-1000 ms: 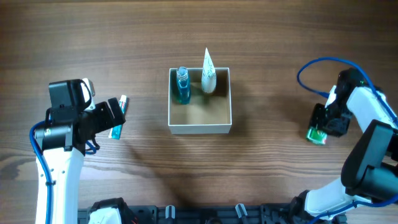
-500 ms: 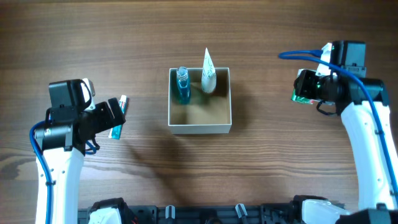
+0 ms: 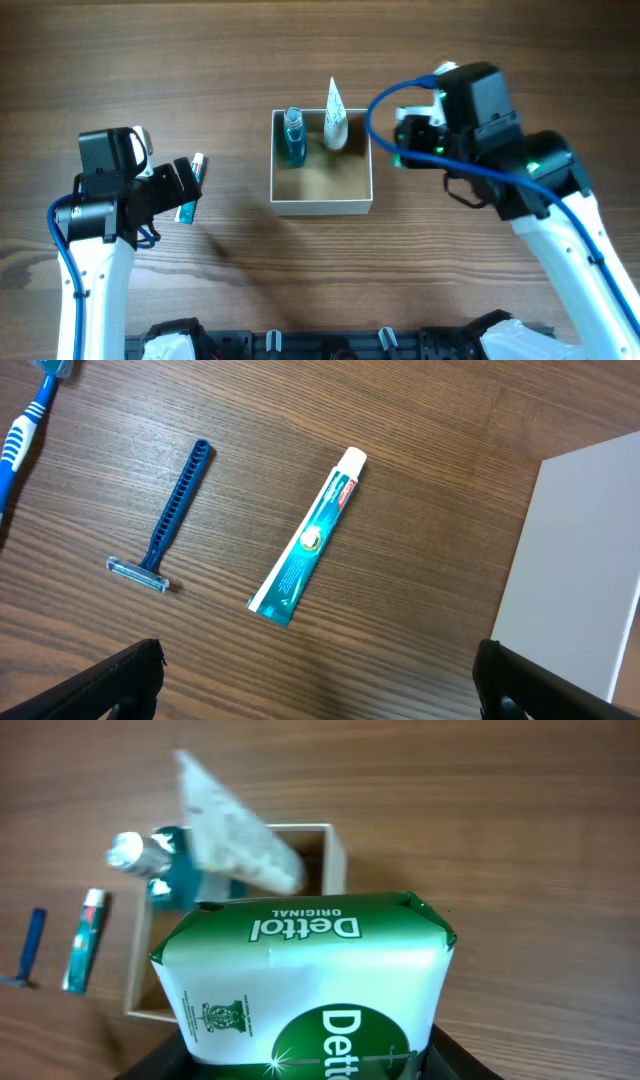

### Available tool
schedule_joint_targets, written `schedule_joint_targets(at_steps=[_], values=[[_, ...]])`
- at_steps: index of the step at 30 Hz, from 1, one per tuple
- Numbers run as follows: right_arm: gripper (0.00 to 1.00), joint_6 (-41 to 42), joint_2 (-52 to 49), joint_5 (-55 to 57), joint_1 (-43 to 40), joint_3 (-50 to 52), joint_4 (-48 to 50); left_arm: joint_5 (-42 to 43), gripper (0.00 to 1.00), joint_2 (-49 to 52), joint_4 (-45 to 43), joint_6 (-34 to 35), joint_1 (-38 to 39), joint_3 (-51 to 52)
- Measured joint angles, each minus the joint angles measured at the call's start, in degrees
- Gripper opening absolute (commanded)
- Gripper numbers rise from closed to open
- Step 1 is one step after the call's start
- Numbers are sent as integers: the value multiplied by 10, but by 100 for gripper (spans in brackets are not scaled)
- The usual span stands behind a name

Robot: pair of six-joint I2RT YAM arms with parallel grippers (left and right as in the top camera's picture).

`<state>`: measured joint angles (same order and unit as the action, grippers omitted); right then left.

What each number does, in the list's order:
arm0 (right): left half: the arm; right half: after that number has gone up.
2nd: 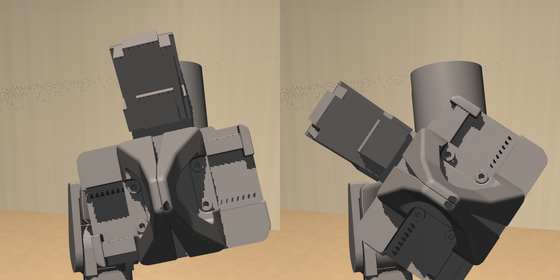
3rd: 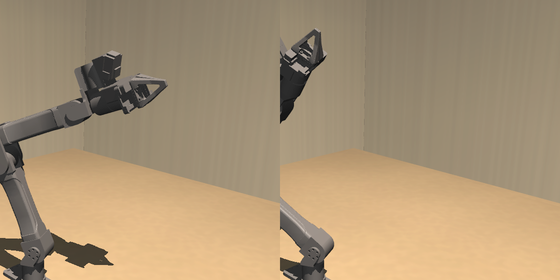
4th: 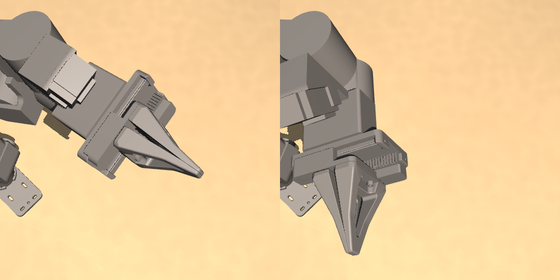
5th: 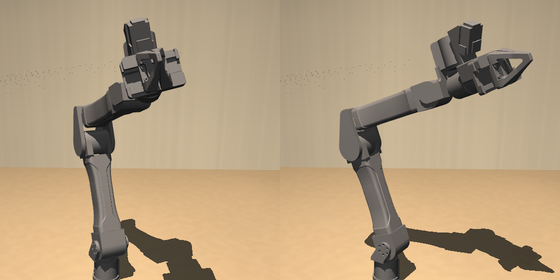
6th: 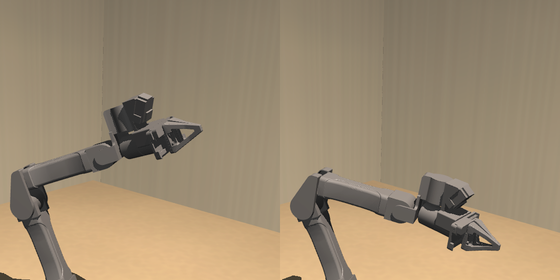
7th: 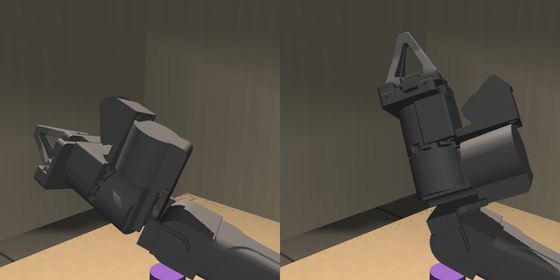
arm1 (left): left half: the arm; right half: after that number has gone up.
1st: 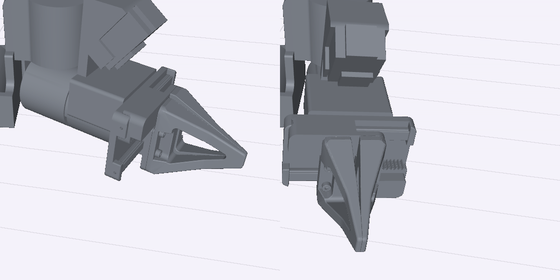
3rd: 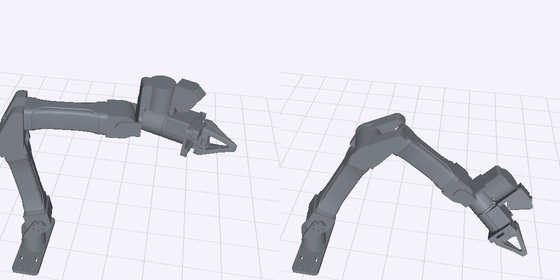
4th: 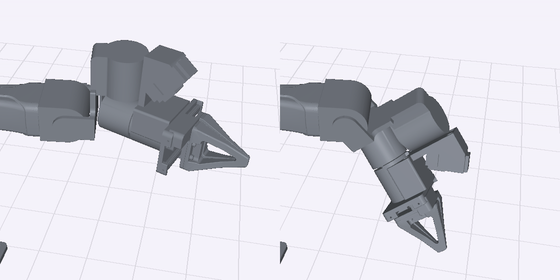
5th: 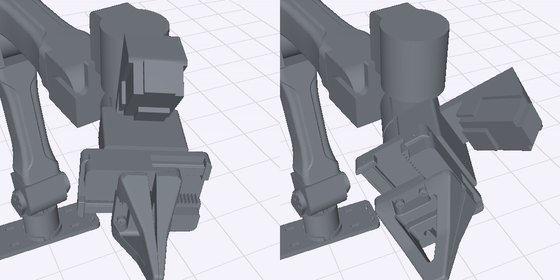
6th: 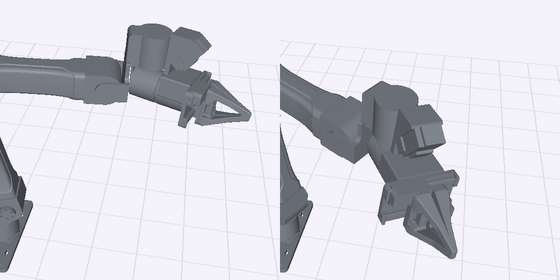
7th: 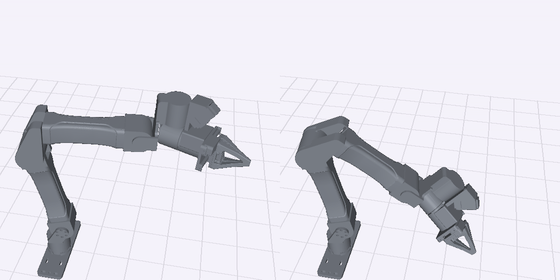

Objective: Pack container
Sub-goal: 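Lower the Dettol soap into the box front-right and release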

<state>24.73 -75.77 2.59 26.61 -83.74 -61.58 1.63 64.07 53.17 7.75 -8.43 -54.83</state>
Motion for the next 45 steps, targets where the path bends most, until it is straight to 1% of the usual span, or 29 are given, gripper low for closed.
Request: schedule_joint_targets(at_steps=[3,8,11,17,18,20,22,23,24,27,28,39,41,42,43,44,45], values=[[4,46,-38,20,60,-3,3,0,100,0,0,0,0,0],[4,145,-134,44,105,-3,19,0,100,0,0,0,0,0],[4,194,-174,49,113,-3,24,0,100,0,0,0,0,0],[4,234,-228,56,113,-3,24,0,100,0,0,0,0,0],[6,235,-233,57,113,-3,25,0,100,0,0,0,0,0],[20,236,-238,58,113,-3,24,0,100,0,0,0,0,0],[31,237,-239,59,113,-3,24,0,100,0,0,0,0,0],[42,237,-239,59,113,-3,24,0,100,0,0,0,0,0],[46,236,-239,59,113,-3,24,0,100,0,0,0,0,0],[54,237,-239,61,113,-3,22,0,100,0,0,0,0,0],[61,236,-239,61,113,-3,23,0,100,0,0,0,0,0],[62,219,-239,63,113,-3,22,0,100,0,0,0,0,0],[63,222,-237,90,113,-3,15,0,100,0,1,0,0,0],[66,231,-231,109,111,-3,9,0,100,0,1,0,0,0],[68,245,-216,135,104,-3,0,0,100,0,2,0,0,0],[72,259,-179,167,83,-3,0,0,100,0,3,0,0,0],[72,263,-158,180,70,-3,0,0,100,0,3,0,0,0]])
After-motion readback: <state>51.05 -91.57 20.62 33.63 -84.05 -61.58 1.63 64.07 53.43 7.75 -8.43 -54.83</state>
